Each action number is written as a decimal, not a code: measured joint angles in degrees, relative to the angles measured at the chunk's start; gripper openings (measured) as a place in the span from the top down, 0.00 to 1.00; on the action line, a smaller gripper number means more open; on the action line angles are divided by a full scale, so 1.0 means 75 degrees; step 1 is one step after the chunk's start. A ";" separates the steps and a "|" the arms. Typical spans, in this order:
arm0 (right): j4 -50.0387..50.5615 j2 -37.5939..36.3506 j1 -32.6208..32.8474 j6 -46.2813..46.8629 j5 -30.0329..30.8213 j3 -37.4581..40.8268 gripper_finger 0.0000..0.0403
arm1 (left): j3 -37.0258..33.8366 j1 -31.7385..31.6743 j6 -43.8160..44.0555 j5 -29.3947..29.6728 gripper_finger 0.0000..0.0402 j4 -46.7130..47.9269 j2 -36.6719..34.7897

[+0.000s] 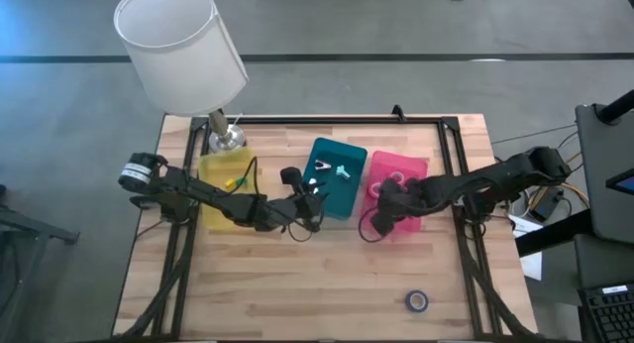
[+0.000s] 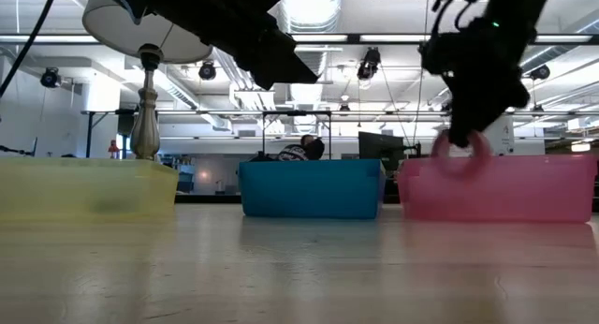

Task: Pick and place Stapler, Stapler remover, tape
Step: Put the pink tape into the pink bin

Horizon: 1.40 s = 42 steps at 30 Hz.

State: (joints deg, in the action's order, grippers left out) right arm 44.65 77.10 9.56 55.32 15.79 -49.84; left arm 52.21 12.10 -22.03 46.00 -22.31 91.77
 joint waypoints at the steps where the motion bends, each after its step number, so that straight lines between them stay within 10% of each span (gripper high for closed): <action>1: -0.0249 0.0000 -0.0001 -0.0169 -0.0255 0.0185 0.70 | -0.0001 0.0000 0.0001 0.0000 0.62 0.0000 0.0000; 18: -0.2666 -0.0131 -0.0329 -0.1340 -0.1553 0.1332 0.69 | -0.0003 -0.0093 -0.0005 -0.0003 0.62 0.0009 0.0003; 42: -0.2721 -0.0134 -0.0382 -0.0978 -0.1501 0.2392 0.67 | -0.0005 -0.0347 -0.0064 -0.0108 0.62 0.0009 0.0009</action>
State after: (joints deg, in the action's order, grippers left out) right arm 24.24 76.09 6.70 47.99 4.54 -31.90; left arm 52.17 9.50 -22.51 45.19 -22.24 91.83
